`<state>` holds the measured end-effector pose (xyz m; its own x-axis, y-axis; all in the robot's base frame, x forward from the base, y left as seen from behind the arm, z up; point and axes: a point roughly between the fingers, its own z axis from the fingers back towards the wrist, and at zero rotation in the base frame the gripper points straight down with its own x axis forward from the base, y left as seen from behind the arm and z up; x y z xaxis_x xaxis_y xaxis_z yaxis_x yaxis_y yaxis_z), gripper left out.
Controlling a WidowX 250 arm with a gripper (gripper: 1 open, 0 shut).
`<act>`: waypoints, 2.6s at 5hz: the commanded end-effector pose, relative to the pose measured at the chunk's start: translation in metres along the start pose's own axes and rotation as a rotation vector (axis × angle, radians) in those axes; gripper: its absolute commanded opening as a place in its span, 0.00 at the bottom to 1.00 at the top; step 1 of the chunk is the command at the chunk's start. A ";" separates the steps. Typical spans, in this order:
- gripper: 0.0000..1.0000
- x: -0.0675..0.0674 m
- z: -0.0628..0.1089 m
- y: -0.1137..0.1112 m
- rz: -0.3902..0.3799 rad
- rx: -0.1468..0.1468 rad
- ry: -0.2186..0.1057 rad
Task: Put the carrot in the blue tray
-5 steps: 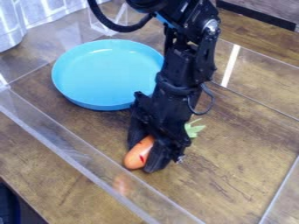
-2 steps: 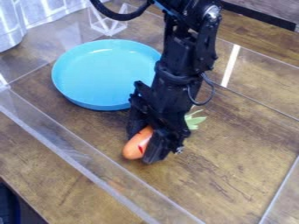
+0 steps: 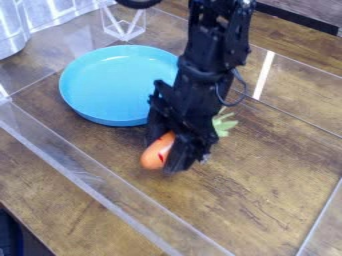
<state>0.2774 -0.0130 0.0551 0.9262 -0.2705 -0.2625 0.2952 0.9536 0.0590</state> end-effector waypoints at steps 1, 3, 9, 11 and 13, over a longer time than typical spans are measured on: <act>0.00 0.006 0.039 0.020 0.035 0.027 -0.107; 0.00 -0.002 0.098 0.058 0.157 0.079 -0.200; 0.00 0.001 0.068 0.102 0.299 0.091 -0.167; 0.00 0.004 0.053 0.111 0.319 0.090 -0.124; 1.00 0.005 0.059 0.121 0.348 0.087 -0.133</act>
<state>0.3282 0.0851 0.0927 0.9863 0.0255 -0.1632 0.0065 0.9812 0.1928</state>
